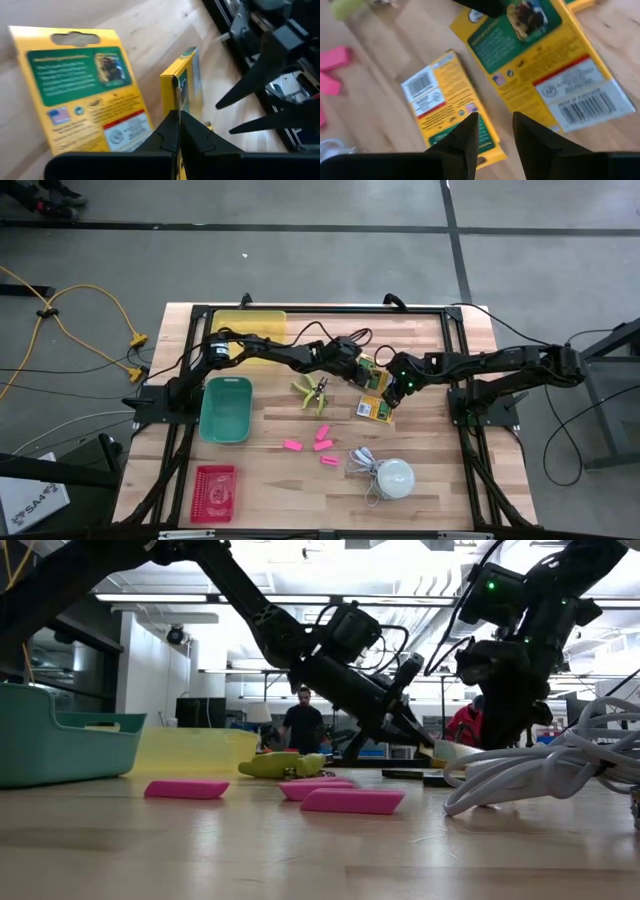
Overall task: Pick & Place School Supplies
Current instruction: Put the middle yellow crayon box into the yellow bin
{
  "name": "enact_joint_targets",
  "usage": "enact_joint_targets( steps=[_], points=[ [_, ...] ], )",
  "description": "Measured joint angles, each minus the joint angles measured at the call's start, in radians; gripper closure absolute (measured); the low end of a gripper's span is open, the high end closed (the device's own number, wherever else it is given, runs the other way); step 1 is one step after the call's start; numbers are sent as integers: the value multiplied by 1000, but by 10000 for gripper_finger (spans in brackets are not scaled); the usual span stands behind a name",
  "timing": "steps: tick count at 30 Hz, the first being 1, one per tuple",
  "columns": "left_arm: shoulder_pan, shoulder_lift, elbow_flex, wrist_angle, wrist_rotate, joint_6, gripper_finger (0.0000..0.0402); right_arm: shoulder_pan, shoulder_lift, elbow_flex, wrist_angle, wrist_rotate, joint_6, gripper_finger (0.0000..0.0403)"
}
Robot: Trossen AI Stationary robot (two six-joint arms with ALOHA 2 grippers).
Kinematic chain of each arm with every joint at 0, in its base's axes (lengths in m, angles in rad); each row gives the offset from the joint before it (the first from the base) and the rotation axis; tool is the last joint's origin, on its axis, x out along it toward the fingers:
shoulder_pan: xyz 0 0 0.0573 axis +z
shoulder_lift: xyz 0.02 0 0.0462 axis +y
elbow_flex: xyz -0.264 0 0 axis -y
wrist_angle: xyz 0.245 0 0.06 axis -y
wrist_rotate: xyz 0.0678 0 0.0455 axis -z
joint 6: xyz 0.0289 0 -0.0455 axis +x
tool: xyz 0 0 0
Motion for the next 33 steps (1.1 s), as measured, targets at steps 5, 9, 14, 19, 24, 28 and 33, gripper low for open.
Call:
enact_joint_targets(
  steps=[5, 9, 14, 19, 24, 28, 33],
  points=[
    [0, -8, 2, 6, 19, 2, 401, 0, -6, 0, 50, -70, -2, 298],
    [0, -12, 2, 19, 19, 6, 401, 0, -33, 1, 99, -142, 6, 299],
    [0, -12, 2, 44, 46, 3, 401, 0, -105, 1, 117, -181, 25, 299],
    [3, -19, 2, 77, 70, 6, 401, 0, -186, 1, 119, -212, 50, 299],
    [11, -45, 2, 81, 80, 20, 401, 0, -248, 2, 183, -265, 55, 299],
    [12, -78, 2, 88, 80, 41, 401, 0, -276, 2, 286, -317, 59, 299],
    [12, -108, 2, 82, 82, 63, 401, 0, -284, 2, 396, -374, 74, 299]
  ],
)
